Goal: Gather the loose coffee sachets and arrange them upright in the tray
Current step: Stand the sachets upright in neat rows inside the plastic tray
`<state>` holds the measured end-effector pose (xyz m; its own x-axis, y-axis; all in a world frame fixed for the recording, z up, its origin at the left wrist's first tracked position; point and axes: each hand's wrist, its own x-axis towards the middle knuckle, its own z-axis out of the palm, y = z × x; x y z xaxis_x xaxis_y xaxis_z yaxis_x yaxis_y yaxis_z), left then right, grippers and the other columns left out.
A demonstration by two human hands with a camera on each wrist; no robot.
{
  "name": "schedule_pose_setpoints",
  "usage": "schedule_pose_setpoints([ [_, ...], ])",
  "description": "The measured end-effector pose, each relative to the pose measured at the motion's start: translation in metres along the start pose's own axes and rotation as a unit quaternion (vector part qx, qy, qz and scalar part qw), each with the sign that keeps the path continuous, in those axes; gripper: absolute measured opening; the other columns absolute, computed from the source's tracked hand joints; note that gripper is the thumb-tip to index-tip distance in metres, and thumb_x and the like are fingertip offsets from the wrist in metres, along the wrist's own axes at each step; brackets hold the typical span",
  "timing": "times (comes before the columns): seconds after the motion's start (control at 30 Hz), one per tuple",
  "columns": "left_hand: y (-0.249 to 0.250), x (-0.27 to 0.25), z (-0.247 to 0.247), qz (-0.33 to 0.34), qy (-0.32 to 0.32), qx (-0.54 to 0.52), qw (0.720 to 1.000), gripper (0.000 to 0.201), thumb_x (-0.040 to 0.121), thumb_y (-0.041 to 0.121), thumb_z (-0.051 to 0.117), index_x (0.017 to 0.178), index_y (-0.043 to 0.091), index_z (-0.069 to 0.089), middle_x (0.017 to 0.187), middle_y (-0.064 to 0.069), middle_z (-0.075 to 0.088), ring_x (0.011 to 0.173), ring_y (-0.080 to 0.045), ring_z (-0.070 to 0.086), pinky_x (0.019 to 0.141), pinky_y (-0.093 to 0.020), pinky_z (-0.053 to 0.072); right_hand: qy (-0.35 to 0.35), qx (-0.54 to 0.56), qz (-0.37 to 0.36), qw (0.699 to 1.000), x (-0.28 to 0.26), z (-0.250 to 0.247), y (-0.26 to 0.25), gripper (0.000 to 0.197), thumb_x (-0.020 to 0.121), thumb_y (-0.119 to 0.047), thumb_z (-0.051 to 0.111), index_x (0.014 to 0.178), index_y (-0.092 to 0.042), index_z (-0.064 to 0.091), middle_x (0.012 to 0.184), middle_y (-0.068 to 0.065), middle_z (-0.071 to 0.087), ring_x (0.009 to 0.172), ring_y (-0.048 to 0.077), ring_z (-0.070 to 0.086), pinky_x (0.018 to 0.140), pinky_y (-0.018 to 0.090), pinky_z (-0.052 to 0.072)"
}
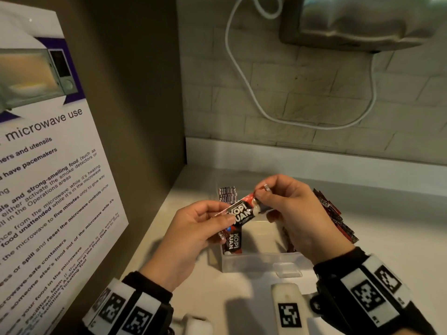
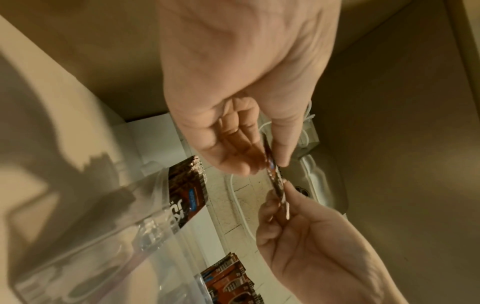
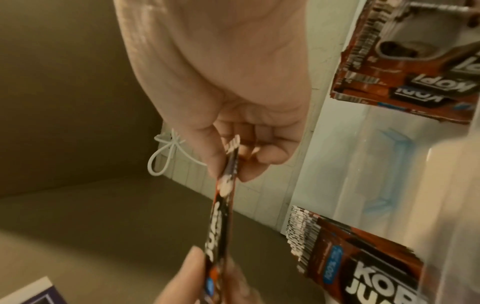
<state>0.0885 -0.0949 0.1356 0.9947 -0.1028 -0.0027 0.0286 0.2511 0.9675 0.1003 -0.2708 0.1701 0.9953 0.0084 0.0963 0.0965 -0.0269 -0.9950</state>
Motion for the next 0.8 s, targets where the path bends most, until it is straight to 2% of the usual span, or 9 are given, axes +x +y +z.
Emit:
schedule_pose_setpoints([
  [0.17,0.002,0.006,0.002,0.080,0.073,-0.019,0.994,0.018,0.078,-0.004,0.069,0.087,0.011,0.068,0.075,-0.001,0.072,0.065,-0.007,0.064,0.055,-0.017,0.050,-0.049,-0.164,-0.006,0.985,-0.009,-0.006,0.000,0.007,0.076,0.007,0.071,0.074,0.003,0.066,0.057,-0.001,0.063,0.041,-0.002,0.049,0.045,0.008,0.037],
  [0.27,0.001,0.009,0.014,0.108,0.064,0.024,0.992,0.022,0.075,-0.004,0.073,0.089,0.012,0.067,0.076,0.000,0.073,0.069,-0.006,0.066,0.059,-0.015,0.050,-0.073,-0.265,-0.029,0.961,-0.010,0.003,0.003,0.013,0.070,0.000,0.079,0.070,-0.006,0.068,0.062,0.002,0.068,0.053,0.015,0.062,0.058,0.028,0.055],
  [0.33,-0.002,0.009,0.018,0.111,0.066,0.048,0.990,0.030,0.071,0.006,0.078,0.096,0.017,0.065,0.086,0.002,0.074,0.081,-0.007,0.067,0.070,-0.017,0.051,-0.059,-0.281,-0.041,0.957,-0.006,0.006,0.010,0.016,0.070,-0.007,0.081,0.069,-0.008,0.065,0.059,0.001,0.064,0.055,0.020,0.059,0.061,0.036,0.053],
  [0.4,-0.007,0.008,0.017,0.088,0.078,0.070,0.991,0.048,0.065,0.030,0.078,0.110,0.027,0.059,0.110,0.004,0.067,0.101,-0.007,0.061,0.082,-0.019,0.048,-0.027,-0.275,-0.034,0.960,0.001,0.003,0.020,0.016,0.073,-0.009,0.080,0.068,-0.009,0.064,0.059,0.000,0.063,0.055,0.014,0.056,0.058,0.033,0.049],
  [0.47,-0.011,0.008,0.015,0.025,0.086,0.078,0.993,0.056,0.073,0.035,0.072,0.125,0.029,0.050,0.125,0.009,0.055,0.108,-0.001,0.054,0.077,-0.012,0.043,-0.005,-0.281,-0.006,0.960,0.005,0.000,0.026,0.013,0.077,-0.008,0.077,0.072,-0.008,0.066,0.065,0.001,0.066,0.057,0.012,0.059,0.057,0.029,0.050],
  [0.53,-0.016,0.006,0.014,-0.047,0.060,0.081,0.994,0.052,0.088,0.020,0.063,0.135,0.028,0.041,0.116,0.014,0.054,0.088,0.011,0.057,0.058,-0.004,0.042,0.000,-0.276,0.032,0.961,0.007,0.001,0.035,0.012,0.077,-0.003,0.075,0.072,-0.005,0.064,0.067,0.002,0.066,0.059,0.014,0.061,0.058,0.027,0.053],
  [0.6,-0.025,0.007,0.013,-0.088,0.025,0.101,0.991,0.042,0.092,0.008,0.055,0.128,0.028,0.047,0.102,0.011,0.062,0.070,0.010,0.061,0.051,-0.005,0.044,-0.020,-0.257,0.071,0.964,0.008,0.006,0.043,0.011,0.075,0.002,0.076,0.076,-0.001,0.065,0.069,0.005,0.068,0.059,0.015,0.063,0.058,0.029,0.055],
  [0.7,-0.035,0.009,0.016,-0.101,-0.009,0.139,0.985,0.044,0.094,0.004,0.047,0.122,0.039,0.048,0.108,0.011,0.064,0.092,-0.001,0.060,0.068,-0.014,0.047,-0.051,-0.313,0.089,0.944,0.011,0.017,0.053,0.023,0.065,-0.002,0.082,0.072,-0.014,0.064,0.067,-0.001,0.068,0.062,0.015,0.066,0.064,0.034,0.058],
  [0.8,-0.038,0.010,0.022,-0.117,-0.018,0.145,0.982,0.056,0.098,0.003,0.040,0.139,0.041,0.032,0.118,0.012,0.058,0.104,-0.002,0.057,0.082,-0.019,0.047,-0.051,-0.425,0.085,0.900,0.013,0.025,0.057,0.037,0.065,-0.019,0.083,0.078,-0.018,0.048,0.069,-0.007,0.052,0.062,0.011,0.050,0.051,0.024,0.041],
])
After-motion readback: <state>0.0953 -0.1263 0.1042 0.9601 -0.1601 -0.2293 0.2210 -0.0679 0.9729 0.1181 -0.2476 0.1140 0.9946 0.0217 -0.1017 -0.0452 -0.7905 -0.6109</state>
